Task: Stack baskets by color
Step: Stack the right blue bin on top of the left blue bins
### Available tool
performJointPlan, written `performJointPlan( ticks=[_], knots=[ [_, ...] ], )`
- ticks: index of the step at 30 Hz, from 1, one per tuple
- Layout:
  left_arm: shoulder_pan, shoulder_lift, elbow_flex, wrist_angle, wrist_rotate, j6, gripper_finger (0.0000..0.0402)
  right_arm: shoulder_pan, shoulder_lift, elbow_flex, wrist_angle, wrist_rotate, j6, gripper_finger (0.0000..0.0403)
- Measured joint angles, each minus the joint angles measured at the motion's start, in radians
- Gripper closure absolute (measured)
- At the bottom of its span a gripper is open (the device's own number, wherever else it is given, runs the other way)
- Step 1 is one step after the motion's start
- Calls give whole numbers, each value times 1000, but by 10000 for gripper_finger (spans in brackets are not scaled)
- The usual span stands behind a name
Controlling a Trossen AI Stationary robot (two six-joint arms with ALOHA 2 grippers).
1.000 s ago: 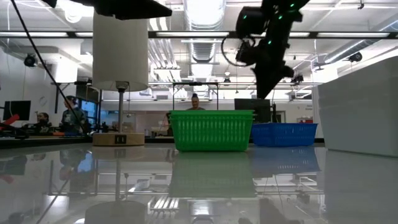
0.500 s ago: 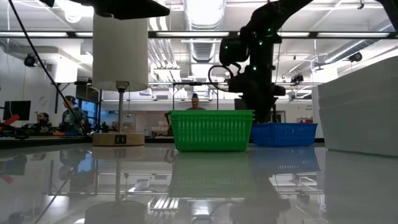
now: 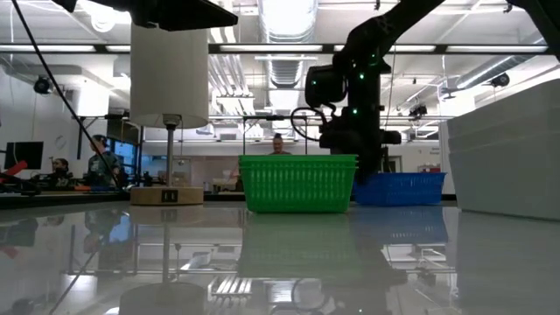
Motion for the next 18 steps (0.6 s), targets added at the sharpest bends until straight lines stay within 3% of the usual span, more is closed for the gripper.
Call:
performJointPlan(
  ticks=[4,12,18],
  knots=[
    [0,0,-1,0,0,0,249,0,8,0,5,0,11,385],
    [0,0,-1,0,0,0,249,1,-22,2,-31,4,25,392],
    [0,0,-1,0,0,0,249,5,-52,106,-216,194,-4,392]
  ],
)
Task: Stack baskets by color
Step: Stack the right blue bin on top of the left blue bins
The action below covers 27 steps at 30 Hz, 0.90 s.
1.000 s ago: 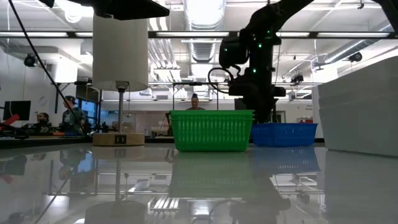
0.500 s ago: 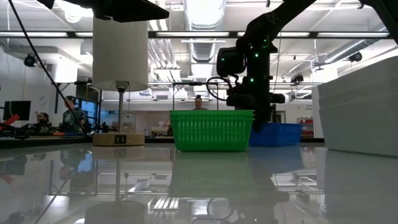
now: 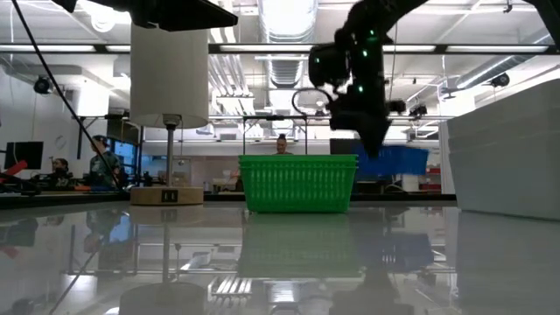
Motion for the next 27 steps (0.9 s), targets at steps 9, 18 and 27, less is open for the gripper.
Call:
performJointPlan(
  ticks=[9,18,27],
  knots=[
    [0,0,0,0,0,16,249,-18,6,174,164,-56,-447,394],
    [0,0,0,-3,0,17,249,0,80,194,249,-126,-774,394],
    [0,0,0,-3,0,18,249,-2,122,211,280,-181,-765,392]
  ],
)
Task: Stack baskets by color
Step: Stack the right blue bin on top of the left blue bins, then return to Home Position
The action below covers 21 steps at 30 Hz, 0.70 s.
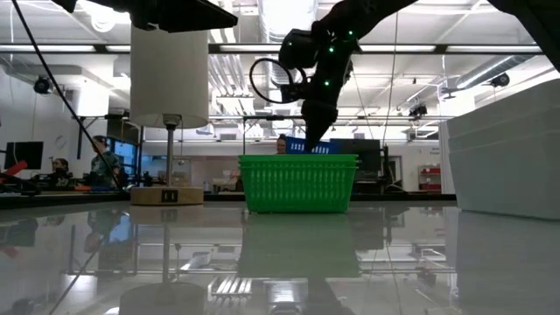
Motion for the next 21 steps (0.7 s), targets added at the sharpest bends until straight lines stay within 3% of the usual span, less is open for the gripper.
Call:
performJointPlan(
  ticks=[12,16,21],
  knots=[
    [0,0,0,0,0,0,249,0,2,0,11,-15,42,291],
    [0,-11,-3,-63,0,2,249,7,-30,0,-40,-26,81,279],
    [0,-140,-80,-153,4,-6,253,38,-143,-107,-6,-146,139,290]
  ],
)
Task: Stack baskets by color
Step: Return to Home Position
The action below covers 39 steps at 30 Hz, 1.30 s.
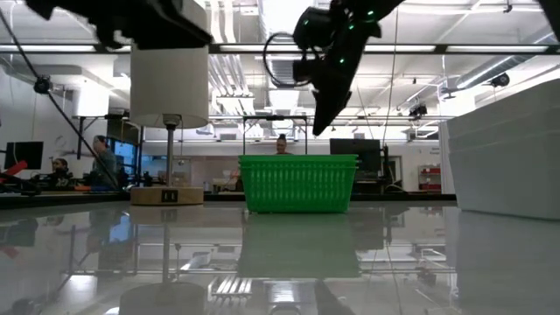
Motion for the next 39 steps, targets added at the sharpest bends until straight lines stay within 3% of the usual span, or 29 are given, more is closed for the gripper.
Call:
performJointPlan(
  ticks=[4,9,13,18,23,31,37,39],
  knots=[
    [0,-164,-86,-32,36,-41,268,60,-141,-192,189,-22,-17,308],
    [-1,-349,-175,-24,43,-101,300,111,-346,-487,529,-138,-50,329],
    [-1,-443,-256,-15,61,-149,336,132,-519,-705,731,-210,-79,343],
    [-1,-535,-380,40,81,-207,381,149,-743,-957,891,-210,-91,356],
    [0,-657,-483,133,81,-257,398,148,-987,-1157,959,-199,-91,360],
    [0,-794,-583,200,76,-303,400,148,-1407,-1354,961,-172,-136,360],
    [0,-853,-592,175,75,-311,400,148,-1707,-1391,834,-172,-207,360],
    [0,-864,-591,180,75,-294,400,148,-1720,-1380,816,-180,-221,360]
  ],
)
